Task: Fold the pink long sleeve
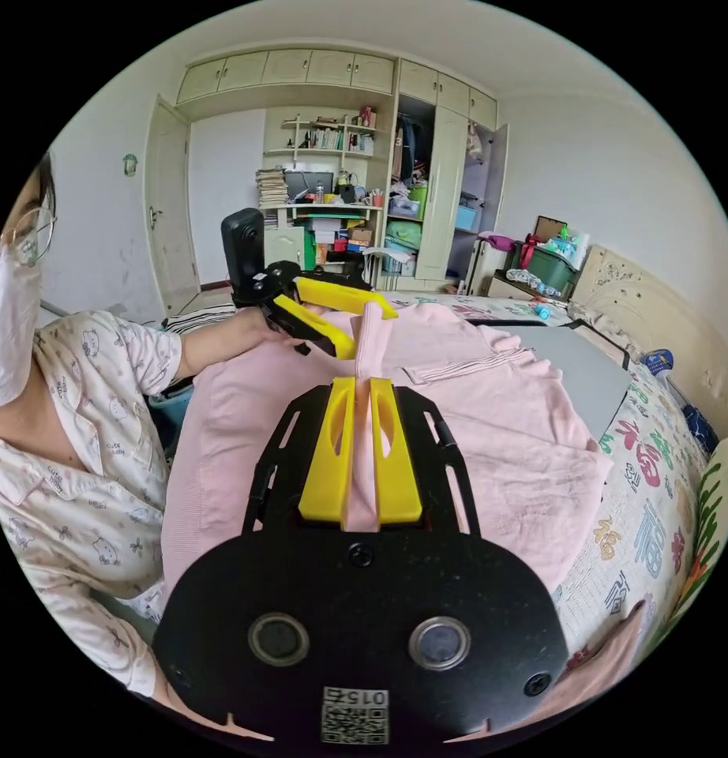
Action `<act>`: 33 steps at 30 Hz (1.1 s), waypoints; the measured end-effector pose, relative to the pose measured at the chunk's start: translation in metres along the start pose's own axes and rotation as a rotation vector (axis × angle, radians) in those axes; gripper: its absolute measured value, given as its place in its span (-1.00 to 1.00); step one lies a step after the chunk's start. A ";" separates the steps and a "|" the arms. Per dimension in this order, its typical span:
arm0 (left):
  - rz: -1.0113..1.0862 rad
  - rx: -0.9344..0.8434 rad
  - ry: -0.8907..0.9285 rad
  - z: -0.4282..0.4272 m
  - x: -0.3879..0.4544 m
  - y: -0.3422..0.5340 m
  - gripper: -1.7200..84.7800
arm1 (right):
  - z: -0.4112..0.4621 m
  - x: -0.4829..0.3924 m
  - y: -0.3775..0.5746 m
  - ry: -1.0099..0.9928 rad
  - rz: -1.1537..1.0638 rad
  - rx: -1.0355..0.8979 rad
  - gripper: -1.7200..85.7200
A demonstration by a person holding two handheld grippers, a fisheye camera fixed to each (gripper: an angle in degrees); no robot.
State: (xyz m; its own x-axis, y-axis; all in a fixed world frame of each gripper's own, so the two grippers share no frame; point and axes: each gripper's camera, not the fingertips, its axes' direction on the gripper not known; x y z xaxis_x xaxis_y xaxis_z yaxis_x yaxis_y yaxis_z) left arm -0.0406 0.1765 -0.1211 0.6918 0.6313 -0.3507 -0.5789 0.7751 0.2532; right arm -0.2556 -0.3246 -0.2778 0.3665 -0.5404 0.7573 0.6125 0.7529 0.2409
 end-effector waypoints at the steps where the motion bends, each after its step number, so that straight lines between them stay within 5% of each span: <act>1: 0.032 -0.007 0.000 -0.005 0.011 0.000 -0.72 | 0.006 -0.004 0.009 0.005 -0.014 -0.006 -0.86; 5: 0.095 -0.033 0.027 -0.023 0.041 -0.008 -0.89 | 0.014 -0.005 0.038 0.029 -0.028 -0.015 -0.85; 13: 0.142 -0.102 -0.230 -0.154 0.141 -0.002 -0.94 | -0.028 0.079 0.176 0.439 0.204 -0.099 -0.76; 16: 0.101 -0.132 -0.295 -0.190 0.188 0.022 -0.94 | -0.004 0.118 0.219 0.377 0.296 -0.200 -0.71; 23: 0.017 -0.226 -0.308 -0.187 0.258 0.075 -0.94 | 0.050 0.131 0.256 0.457 0.225 -0.279 -0.67; 30: -0.023 -0.208 -0.286 -0.161 0.278 0.095 -0.94 | 0.051 0.147 0.306 0.598 0.240 -0.274 -0.96; 33: -0.036 -0.168 -0.138 -0.148 0.283 0.105 -0.94 | 0.031 0.165 0.338 0.600 0.323 -0.277 -0.97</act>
State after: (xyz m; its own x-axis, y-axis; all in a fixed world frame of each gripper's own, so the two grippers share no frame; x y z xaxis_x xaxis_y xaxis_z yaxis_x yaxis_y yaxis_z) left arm 0.0303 0.4323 -0.3267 0.7591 0.6103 -0.2266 -0.6089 0.7887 0.0847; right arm -0.0097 -0.1476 -0.0528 0.8304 -0.4800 0.2830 0.5344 0.8300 -0.1601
